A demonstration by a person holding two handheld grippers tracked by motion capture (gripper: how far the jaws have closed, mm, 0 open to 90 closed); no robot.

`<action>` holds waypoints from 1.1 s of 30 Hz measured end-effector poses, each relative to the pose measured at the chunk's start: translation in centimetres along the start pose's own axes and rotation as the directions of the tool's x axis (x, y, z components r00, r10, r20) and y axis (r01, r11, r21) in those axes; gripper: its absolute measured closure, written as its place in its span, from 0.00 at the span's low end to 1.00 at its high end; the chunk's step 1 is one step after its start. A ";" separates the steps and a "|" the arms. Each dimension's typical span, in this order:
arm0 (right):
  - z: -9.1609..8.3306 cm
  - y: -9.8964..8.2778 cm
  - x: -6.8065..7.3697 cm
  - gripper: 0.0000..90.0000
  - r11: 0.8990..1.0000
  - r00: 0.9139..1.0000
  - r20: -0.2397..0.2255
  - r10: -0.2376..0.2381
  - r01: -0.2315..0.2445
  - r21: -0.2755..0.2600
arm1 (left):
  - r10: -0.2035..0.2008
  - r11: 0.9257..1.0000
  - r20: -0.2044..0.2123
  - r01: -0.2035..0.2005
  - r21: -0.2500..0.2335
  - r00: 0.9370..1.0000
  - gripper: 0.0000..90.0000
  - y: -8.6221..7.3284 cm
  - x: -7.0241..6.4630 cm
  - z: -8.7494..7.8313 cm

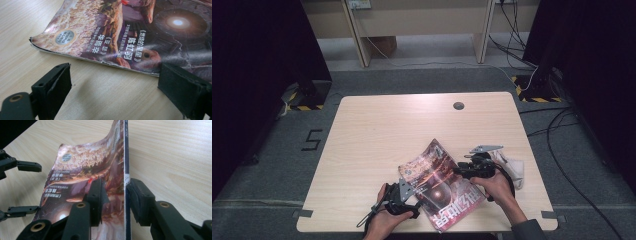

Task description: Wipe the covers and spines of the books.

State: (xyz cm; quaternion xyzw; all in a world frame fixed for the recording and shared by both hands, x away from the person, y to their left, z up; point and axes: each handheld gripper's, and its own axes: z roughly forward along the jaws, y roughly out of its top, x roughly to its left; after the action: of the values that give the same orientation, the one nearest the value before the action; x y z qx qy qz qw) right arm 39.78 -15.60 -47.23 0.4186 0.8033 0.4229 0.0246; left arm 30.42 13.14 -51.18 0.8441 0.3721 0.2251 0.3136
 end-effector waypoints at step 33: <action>-0.6 0.9 0.7 0.89 0.973 0.976 -0.012 -0.217 0.217 0.078 | -0.025 0.998 0.025 0.027 -0.056 0.999 0.18 1.5 2.3 -0.5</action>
State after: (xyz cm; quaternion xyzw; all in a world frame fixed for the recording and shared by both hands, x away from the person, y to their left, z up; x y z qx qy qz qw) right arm 39.74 -15.25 -46.01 0.3283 0.8602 0.3866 0.0527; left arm 32.26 14.28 -49.48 0.8327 0.3726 0.2212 0.3448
